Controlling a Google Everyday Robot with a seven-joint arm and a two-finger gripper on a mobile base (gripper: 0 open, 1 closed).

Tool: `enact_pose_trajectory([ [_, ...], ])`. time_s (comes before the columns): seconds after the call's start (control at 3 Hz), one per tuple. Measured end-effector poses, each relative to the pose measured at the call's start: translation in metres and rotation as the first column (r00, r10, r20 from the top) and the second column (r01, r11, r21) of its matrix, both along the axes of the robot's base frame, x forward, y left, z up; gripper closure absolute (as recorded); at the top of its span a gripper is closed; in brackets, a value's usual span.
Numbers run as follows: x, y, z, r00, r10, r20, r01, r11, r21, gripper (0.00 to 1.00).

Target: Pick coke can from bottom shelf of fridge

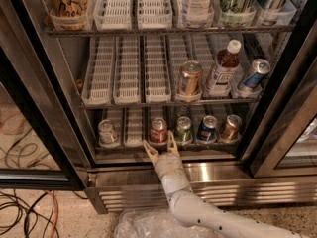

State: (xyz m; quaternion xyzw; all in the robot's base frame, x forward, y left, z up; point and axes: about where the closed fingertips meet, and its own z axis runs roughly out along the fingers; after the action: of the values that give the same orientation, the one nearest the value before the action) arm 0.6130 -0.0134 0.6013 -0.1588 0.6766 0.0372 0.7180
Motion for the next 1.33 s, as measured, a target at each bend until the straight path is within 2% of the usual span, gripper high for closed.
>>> enact_pose_trajectory([
  [0.67, 0.014, 0.002, -0.006, 0.9999, -0.014, -0.008, 0.014, 1.000, 0.007, 0.39],
  [1.33, 0.038, -0.004, -0.011, 0.9991, -0.041, -0.013, 0.041, 0.999, 0.013, 0.39],
])
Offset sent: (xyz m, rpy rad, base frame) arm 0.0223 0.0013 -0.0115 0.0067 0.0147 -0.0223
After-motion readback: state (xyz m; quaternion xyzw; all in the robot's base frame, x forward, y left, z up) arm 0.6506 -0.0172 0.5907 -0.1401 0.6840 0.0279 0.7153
